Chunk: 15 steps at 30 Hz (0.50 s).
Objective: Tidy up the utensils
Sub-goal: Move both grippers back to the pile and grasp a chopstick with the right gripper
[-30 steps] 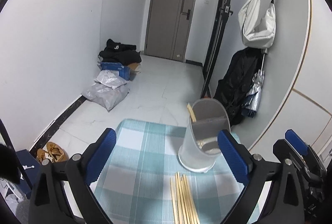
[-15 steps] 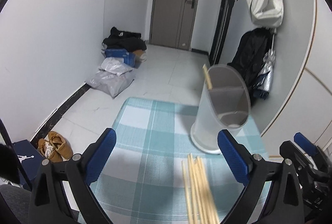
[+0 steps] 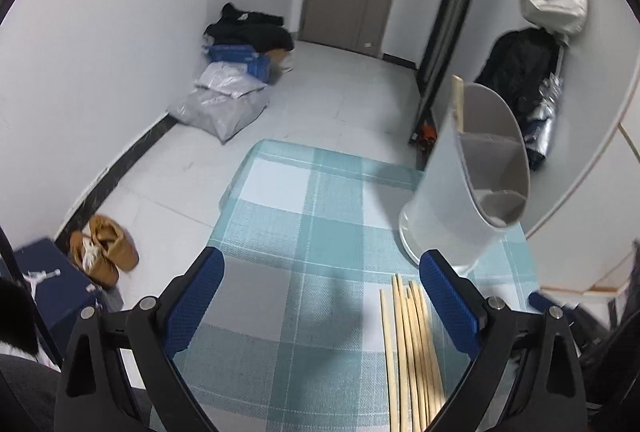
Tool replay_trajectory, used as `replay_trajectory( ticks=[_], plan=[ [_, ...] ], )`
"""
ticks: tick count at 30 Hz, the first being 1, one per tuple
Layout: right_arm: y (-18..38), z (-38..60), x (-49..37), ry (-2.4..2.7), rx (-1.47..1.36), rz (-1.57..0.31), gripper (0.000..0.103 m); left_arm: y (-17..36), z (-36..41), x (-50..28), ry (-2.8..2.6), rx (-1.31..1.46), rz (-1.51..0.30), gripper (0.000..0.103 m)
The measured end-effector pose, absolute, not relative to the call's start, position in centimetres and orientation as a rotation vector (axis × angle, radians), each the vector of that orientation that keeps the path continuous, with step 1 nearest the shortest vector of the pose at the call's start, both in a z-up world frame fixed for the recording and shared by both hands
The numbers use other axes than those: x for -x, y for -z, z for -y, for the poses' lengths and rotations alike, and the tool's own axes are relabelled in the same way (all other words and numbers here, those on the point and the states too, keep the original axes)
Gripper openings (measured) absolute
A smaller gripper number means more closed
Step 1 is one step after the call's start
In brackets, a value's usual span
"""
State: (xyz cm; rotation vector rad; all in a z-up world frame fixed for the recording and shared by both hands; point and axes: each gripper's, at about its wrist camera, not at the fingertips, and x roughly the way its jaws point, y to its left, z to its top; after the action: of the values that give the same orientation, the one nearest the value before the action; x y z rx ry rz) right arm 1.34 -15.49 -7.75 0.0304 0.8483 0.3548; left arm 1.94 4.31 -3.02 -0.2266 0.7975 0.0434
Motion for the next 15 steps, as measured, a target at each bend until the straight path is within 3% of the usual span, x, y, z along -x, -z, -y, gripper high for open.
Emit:
replay_trajectory(
  ticks=[8, 15],
  plan=[
    [11.4, 13.1, -4.3, -0.329, 0.076, -1.016, 0.064, 3.0, -5.4, -2.3, -0.108, 0.257, -0.798, 0.097],
    [13.0, 12.4, -5.3, -0.323, 0.097, -1.080, 0.059, 3.4, -6.6, -2.7, -0.129, 0.325, -0.832, 0.097]
  ],
)
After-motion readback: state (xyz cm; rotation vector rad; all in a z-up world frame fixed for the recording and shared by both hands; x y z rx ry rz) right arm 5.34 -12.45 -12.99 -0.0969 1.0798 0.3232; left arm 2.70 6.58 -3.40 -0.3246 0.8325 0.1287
